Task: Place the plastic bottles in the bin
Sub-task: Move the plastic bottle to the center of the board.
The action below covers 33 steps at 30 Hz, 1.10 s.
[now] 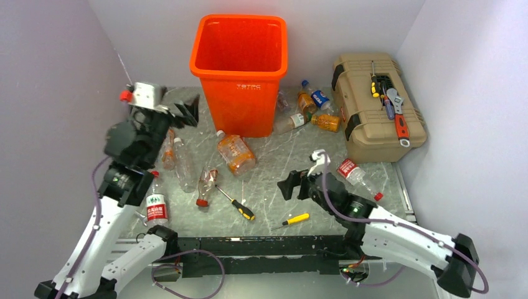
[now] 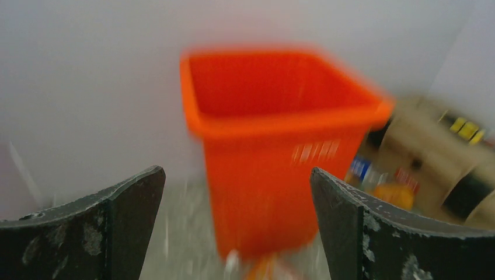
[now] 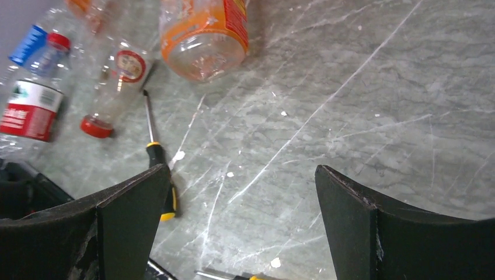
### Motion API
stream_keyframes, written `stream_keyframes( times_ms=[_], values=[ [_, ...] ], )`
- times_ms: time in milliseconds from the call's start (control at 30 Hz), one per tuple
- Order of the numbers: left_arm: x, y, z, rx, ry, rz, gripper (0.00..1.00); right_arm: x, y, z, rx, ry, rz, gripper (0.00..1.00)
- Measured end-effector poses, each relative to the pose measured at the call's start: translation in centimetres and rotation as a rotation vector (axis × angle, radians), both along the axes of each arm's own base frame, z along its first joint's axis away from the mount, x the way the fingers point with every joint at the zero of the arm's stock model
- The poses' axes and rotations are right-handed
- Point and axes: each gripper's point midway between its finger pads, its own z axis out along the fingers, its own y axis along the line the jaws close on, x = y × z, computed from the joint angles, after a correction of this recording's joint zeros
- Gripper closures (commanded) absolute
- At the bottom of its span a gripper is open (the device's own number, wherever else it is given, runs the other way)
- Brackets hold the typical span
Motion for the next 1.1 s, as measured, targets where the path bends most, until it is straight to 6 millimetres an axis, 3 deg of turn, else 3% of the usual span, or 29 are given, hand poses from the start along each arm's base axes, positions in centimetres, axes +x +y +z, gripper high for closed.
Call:
stream_keyframes(
  times_ms=[100, 200, 267, 500, 667, 867, 1033, 1100],
  values=[
    [1.5, 0.3, -9.6, 0.000, 0.243, 0.047, 0.01, 1.0, 1.2, -1.3, -0.077, 0.027, 0.006, 0.00],
    [1.6, 0.0, -19.4, 0.018, 0.503, 0.055, 0.02, 2.8, 3.2, -1.8, -0.127, 0.055, 0.008, 0.00],
    [0.9, -0.4, -23.2, 0.020, 0.628, 0.040, 0.03, 4.3, 4.7, -1.7, -0.113, 0.071, 0.009, 0.01],
    [-0.1, -2.4, -24.8, -0.080, 0.756, -0.044, 0.02, 11.2, 7.1, -3.0, 0.026, 0.187, -0.016, 0.03],
    [-0.8, -3.2, -26.5, -0.124, 0.828, -0.079, 0.02, 13.9, 11.3, -4.1, 0.055, 0.228, 0.063, 0.07],
    [-0.9, -4.0, -27.7, -0.142, 0.886, -0.106, 0.03, 15.8, 14.3, -6.2, 0.058, 0.269, 0.118, 0.13],
    [-1.1, -4.7, -28.7, -0.159, 0.934, -0.133, 0.03, 15.9, 15.2, -8.7, 0.041, 0.319, 0.143, 0.22],
    [-1.2, -4.9, -29.0, -0.165, 0.948, -0.139, 0.03, 15.8, 15.5, -8.6, 0.053, 0.318, 0.158, 0.28]
  ],
)
